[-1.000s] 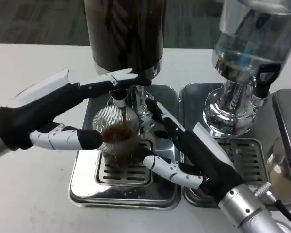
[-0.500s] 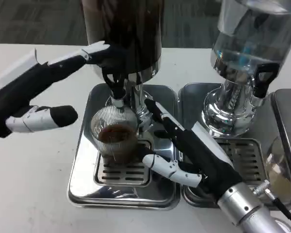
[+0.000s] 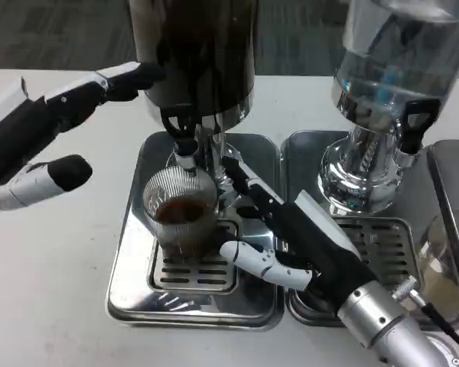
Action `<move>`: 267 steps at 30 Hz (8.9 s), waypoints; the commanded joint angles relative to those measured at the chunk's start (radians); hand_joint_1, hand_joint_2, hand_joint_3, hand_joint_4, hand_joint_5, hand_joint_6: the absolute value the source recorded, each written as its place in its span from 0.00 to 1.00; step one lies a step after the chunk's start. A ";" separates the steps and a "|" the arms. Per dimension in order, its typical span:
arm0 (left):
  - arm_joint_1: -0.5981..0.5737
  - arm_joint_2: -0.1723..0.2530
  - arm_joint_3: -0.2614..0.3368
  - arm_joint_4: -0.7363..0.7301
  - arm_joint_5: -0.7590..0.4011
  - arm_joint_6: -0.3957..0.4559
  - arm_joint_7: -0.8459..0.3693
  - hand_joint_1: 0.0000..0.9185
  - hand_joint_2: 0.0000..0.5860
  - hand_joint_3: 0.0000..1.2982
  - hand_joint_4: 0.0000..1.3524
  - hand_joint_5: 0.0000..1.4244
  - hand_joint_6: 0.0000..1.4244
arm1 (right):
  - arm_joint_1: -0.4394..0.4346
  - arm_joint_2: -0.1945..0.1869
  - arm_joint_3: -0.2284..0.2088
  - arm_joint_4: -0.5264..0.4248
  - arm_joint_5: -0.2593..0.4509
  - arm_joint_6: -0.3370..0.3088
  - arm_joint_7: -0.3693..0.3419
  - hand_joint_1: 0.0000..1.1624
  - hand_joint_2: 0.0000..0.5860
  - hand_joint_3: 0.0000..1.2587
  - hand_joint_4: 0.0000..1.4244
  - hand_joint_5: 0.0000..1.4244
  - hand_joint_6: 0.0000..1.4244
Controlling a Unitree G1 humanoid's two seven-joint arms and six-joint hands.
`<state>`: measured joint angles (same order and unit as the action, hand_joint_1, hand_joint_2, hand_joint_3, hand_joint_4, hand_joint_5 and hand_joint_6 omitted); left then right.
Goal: Grasp the cup under the faucet to collect the drink, then remove the cup.
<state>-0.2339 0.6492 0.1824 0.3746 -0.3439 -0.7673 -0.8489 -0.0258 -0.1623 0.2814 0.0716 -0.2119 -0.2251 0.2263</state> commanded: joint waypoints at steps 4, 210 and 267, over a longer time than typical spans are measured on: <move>0.076 -0.014 0.016 -0.008 0.006 -0.004 0.011 0.00 0.12 0.15 0.08 0.09 0.11 | -0.048 0.005 0.000 0.038 0.012 -0.004 0.016 0.34 0.38 0.00 0.00 0.00 0.08; 0.368 0.027 -0.012 0.282 0.453 -0.277 0.552 0.00 0.29 0.12 0.06 0.05 0.09 | -0.260 0.102 0.138 0.294 -0.240 0.063 -0.186 0.46 0.32 0.16 0.16 0.25 0.35; 0.341 0.040 -0.035 0.297 0.422 -0.279 0.514 0.00 0.30 0.13 0.07 0.05 0.09 | -0.100 0.087 0.081 0.156 -0.316 0.021 -0.433 0.58 0.37 0.34 0.37 0.52 0.77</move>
<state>0.1106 0.6700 0.1504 0.6619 0.0892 -1.0472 -0.3255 -0.1295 -0.0802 0.3810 0.2698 -0.5294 -0.1959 -0.1741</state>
